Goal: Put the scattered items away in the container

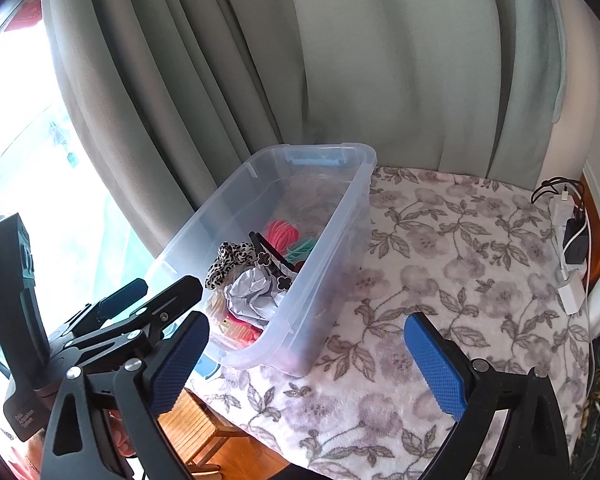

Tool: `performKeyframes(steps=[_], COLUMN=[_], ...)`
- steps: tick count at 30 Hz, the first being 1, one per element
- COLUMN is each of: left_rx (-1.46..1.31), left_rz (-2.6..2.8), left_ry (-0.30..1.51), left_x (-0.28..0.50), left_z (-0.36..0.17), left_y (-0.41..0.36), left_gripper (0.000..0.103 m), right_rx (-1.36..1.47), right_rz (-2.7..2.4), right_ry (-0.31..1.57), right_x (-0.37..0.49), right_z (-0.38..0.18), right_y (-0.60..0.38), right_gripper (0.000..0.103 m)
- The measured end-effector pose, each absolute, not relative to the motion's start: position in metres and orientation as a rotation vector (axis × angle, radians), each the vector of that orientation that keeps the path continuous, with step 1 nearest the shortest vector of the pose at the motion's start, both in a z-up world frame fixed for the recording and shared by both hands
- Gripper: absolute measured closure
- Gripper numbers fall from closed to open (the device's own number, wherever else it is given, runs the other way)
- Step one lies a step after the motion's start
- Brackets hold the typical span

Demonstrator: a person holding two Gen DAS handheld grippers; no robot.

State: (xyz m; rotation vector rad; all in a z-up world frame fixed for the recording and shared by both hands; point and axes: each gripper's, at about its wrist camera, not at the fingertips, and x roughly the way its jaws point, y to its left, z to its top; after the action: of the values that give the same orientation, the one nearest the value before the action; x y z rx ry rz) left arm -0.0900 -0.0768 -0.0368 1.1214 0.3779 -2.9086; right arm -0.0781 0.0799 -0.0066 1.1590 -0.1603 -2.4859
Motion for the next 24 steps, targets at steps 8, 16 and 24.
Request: performKeyframes(steps=[8, 16, 24], left_rx=[1.114, 1.136, 1.117], left_rz=[-2.92, -2.929, -2.916], left_ry=[0.361, 0.396, 0.378], left_x=[-0.085, -0.082, -0.077], left_z=[-0.033, -0.036, -0.038], left_y=[-0.079, -0.086, -0.087], left_gripper=[0.01, 0.01, 0.01], right_rx=[1.171, 1.177, 1.188], right_rz=[-2.493, -2.488, -2.487], right_ry=[-0.147, -0.118, -0.09], right_x=[-0.08, -0.079, -0.079], right_z=[-0.009, -0.01, -0.011], right_y=[0.076, 0.071, 0.069], right_gripper=[0.003, 0.003, 0.003])
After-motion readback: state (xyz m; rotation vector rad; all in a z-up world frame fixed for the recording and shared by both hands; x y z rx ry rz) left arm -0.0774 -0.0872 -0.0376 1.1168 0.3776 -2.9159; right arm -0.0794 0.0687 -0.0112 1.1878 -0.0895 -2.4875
